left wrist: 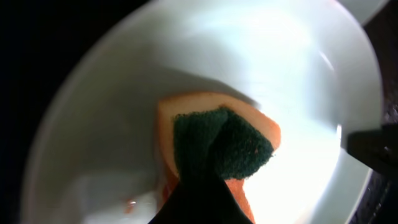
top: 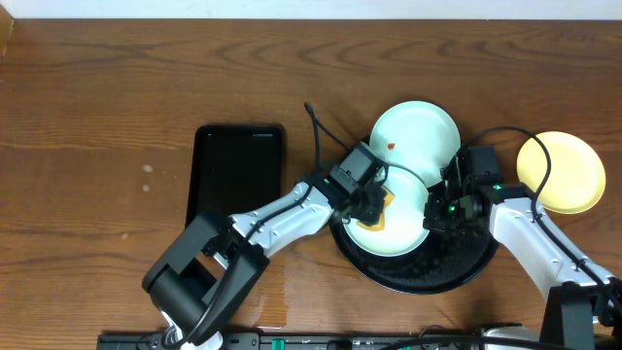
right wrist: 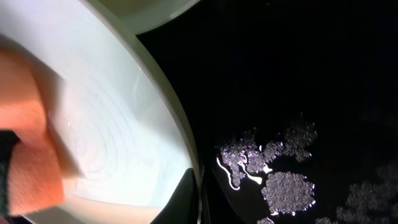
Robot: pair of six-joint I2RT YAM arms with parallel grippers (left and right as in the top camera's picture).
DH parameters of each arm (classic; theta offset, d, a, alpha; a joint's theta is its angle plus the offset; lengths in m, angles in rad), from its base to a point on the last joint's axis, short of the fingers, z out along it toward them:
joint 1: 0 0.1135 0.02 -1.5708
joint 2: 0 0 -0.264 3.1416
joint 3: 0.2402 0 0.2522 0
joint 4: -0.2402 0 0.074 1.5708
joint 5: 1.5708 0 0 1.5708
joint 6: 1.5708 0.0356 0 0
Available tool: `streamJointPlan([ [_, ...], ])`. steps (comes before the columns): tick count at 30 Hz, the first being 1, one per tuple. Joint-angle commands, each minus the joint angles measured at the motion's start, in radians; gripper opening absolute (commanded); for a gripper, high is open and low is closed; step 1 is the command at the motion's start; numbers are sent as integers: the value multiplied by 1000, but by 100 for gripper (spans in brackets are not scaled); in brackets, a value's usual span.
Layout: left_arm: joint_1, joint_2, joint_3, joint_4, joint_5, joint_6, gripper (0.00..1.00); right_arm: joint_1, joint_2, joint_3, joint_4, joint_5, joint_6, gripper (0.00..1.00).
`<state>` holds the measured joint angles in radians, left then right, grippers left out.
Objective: Clean dirty plates on tray and stack at the side
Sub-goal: 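Wipe the white plate held by the right gripper with the left-held sponge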
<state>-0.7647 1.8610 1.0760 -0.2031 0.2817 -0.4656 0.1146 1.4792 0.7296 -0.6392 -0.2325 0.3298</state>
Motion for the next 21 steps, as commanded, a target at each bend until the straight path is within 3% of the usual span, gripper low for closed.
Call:
streamJointPlan([
  [1,56,8,5,-36,-74,24,8,7,10,-6,-5,19,6,2],
  [21,158,-281,6,-129,-61,28,8,7,10,-6,-8,19,6,2],
])
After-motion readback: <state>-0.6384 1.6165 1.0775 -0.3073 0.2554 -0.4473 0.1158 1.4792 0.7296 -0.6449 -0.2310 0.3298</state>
